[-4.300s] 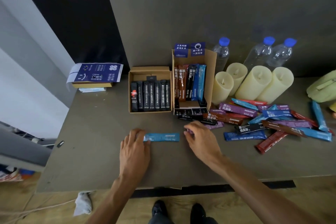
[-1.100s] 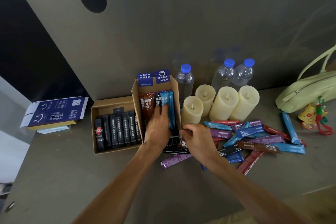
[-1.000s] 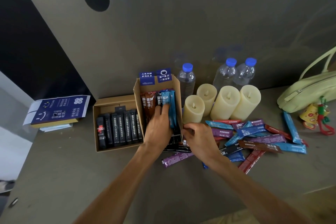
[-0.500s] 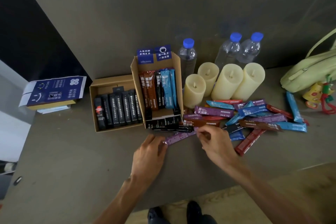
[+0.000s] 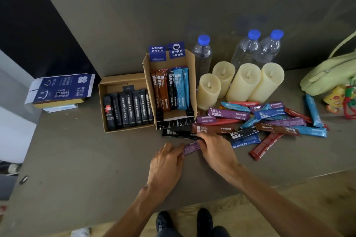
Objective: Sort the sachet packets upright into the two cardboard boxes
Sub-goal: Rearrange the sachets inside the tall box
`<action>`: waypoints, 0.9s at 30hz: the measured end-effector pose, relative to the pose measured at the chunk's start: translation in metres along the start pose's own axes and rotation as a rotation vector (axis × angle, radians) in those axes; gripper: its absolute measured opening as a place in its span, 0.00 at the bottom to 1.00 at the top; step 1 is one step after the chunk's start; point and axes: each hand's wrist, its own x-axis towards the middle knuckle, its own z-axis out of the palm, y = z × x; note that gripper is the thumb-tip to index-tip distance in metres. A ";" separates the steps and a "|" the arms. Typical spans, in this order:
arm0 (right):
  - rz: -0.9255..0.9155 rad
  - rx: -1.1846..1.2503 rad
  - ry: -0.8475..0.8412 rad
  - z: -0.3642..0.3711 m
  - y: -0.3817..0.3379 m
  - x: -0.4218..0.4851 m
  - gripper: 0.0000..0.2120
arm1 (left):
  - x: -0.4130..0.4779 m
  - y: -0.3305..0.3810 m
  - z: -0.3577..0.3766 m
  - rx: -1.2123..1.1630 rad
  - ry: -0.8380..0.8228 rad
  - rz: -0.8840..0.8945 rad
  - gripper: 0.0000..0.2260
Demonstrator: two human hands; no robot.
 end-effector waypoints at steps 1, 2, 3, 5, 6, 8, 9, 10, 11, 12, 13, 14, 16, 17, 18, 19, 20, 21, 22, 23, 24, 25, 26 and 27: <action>-0.002 0.005 -0.002 0.001 0.001 -0.003 0.05 | -0.003 -0.001 -0.002 -0.033 0.002 -0.020 0.13; -0.006 0.015 -0.002 0.002 0.003 -0.006 0.04 | -0.005 -0.003 -0.005 -0.065 0.018 -0.057 0.12; -0.005 0.023 -0.006 0.003 0.005 -0.010 0.04 | -0.007 -0.006 -0.007 -0.092 0.044 -0.107 0.10; -0.009 0.033 -0.016 0.004 0.007 -0.016 0.04 | -0.010 -0.013 -0.012 -0.129 0.108 -0.226 0.07; -0.014 0.033 -0.017 0.004 0.008 -0.018 0.04 | -0.010 -0.017 -0.015 -0.133 0.138 -0.278 0.06; -0.023 0.030 -0.002 0.004 0.007 -0.020 0.04 | -0.009 -0.024 -0.019 -0.144 0.172 -0.343 0.06; -0.025 0.028 0.009 0.003 0.007 -0.020 0.04 | -0.006 -0.026 -0.020 -0.153 0.172 -0.360 0.06; -0.028 0.026 0.021 0.004 0.006 -0.020 0.04 | -0.004 -0.027 -0.021 -0.159 0.163 -0.368 0.07; -0.032 0.025 0.028 0.004 0.006 -0.019 0.05 | -0.002 -0.026 -0.022 -0.161 0.150 -0.370 0.08; -0.042 0.029 0.035 0.005 0.006 -0.018 0.05 | 0.001 -0.025 -0.021 -0.157 0.132 -0.365 0.09; -0.055 0.037 0.040 0.005 0.007 -0.018 0.05 | 0.003 -0.023 -0.021 -0.151 0.114 -0.355 0.09; -0.067 0.047 0.045 0.006 0.009 -0.017 0.06 | 0.004 -0.022 -0.020 -0.146 0.096 -0.347 0.08; -0.084 0.060 0.053 0.007 0.014 -0.014 0.07 | 0.005 -0.021 -0.018 -0.144 0.058 -0.347 0.07; -0.092 0.061 0.056 0.007 0.017 -0.013 0.08 | 0.004 -0.021 -0.017 -0.141 0.037 -0.355 0.07; -0.100 0.060 0.058 0.007 0.020 -0.012 0.08 | 0.003 -0.021 -0.016 -0.138 0.020 -0.364 0.07; -0.103 0.058 0.059 0.007 0.022 -0.011 0.08 | 0.002 -0.021 -0.016 -0.138 0.010 -0.367 0.08; -0.105 0.060 0.060 0.007 0.022 -0.010 0.09 | 0.000 -0.020 -0.017 -0.138 0.005 -0.366 0.08; -0.105 0.065 0.063 0.006 0.023 -0.009 0.09 | -0.001 -0.018 -0.018 -0.139 0.005 -0.362 0.07; -0.103 0.075 0.069 0.006 0.023 -0.009 0.09 | -0.003 -0.017 -0.020 -0.141 0.006 -0.358 0.06; -0.102 0.086 0.075 0.006 0.023 -0.009 0.10 | -0.005 -0.015 -0.022 -0.150 0.013 -0.355 0.06; -0.103 0.095 0.077 0.005 0.024 -0.009 0.11 | -0.007 -0.014 -0.024 -0.166 0.023 -0.348 0.07; -0.107 0.103 0.073 0.003 0.024 -0.009 0.12 | -0.010 -0.014 -0.026 -0.185 0.037 -0.331 0.08; -0.115 0.109 0.063 0.001 0.024 -0.009 0.14 | -0.012 -0.014 -0.030 -0.194 0.056 -0.300 0.09; -0.128 0.115 0.051 -0.001 0.023 -0.009 0.15 | -0.013 -0.014 -0.035 -0.189 0.080 -0.258 0.10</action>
